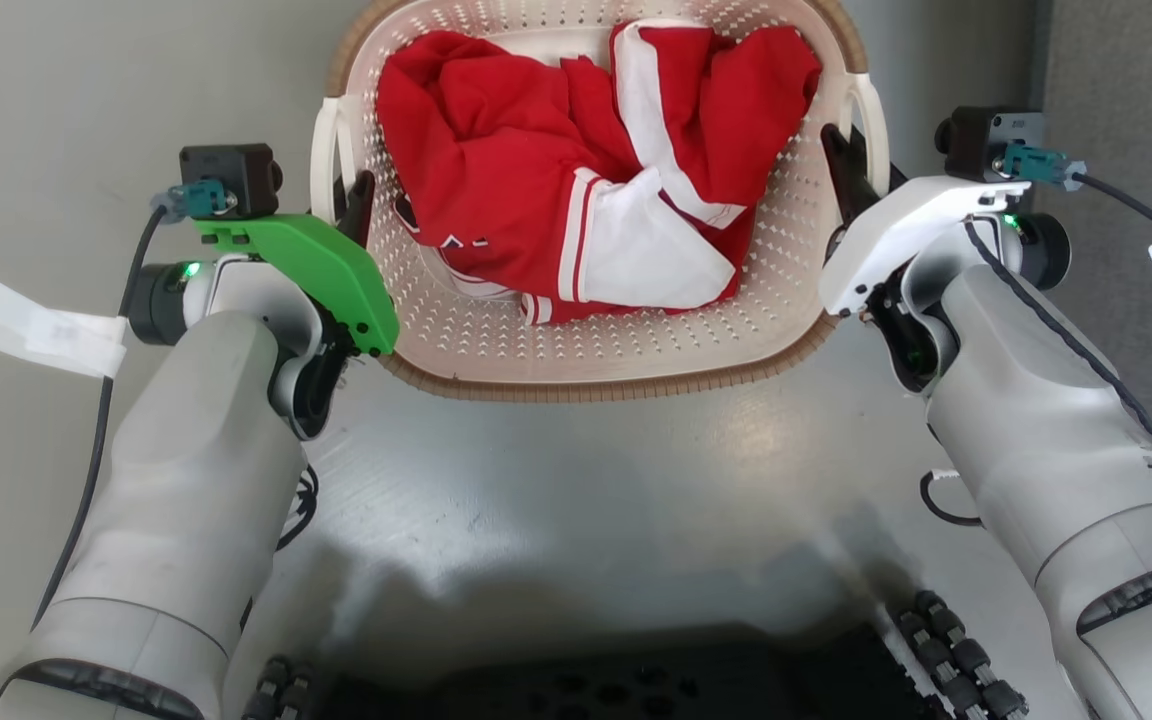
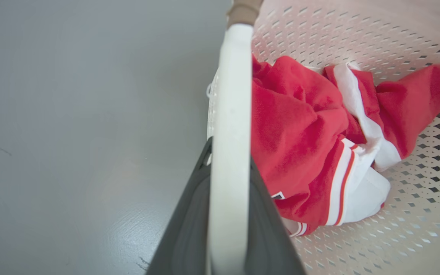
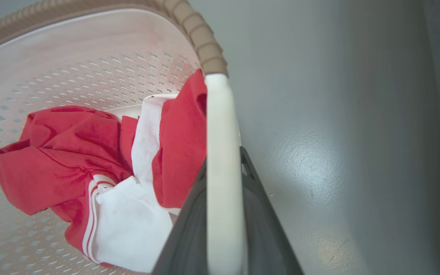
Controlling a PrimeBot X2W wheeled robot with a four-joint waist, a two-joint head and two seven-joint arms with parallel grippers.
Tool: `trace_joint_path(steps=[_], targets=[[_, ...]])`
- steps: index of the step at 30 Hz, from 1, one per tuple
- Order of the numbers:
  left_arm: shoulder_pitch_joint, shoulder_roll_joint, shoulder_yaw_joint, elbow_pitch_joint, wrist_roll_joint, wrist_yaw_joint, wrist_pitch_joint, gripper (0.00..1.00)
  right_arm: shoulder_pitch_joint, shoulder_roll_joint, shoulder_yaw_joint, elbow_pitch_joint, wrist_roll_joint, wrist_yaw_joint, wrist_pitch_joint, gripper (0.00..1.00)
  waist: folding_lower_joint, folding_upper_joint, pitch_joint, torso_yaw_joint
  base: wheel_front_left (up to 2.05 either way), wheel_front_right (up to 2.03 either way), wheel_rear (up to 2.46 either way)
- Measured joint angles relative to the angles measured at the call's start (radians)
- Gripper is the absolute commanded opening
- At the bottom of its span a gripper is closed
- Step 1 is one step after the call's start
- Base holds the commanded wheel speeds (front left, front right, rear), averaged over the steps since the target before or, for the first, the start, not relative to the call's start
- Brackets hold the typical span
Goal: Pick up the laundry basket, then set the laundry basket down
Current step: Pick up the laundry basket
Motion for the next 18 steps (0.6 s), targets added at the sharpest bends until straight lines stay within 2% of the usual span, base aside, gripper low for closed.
trace_joint_path(steps=[10,18], targets=[[0.012,-0.003,-0.05,0.045,-0.057,0.0,0.011,0.0,0.007,0.001,0.049,0.049,0.039,0.009,-0.003,0.0,0.0,0.0,-0.11,-0.002,0.0,0.0,0.0],[0.056,-0.007,-0.071,0.084,-0.098,0.0,0.043,0.0,0.033,0.002,0.104,0.076,0.076,0.01,0.072,0.0,0.0,0.0,-0.208,-0.008,0.0,0.0,0.0]])
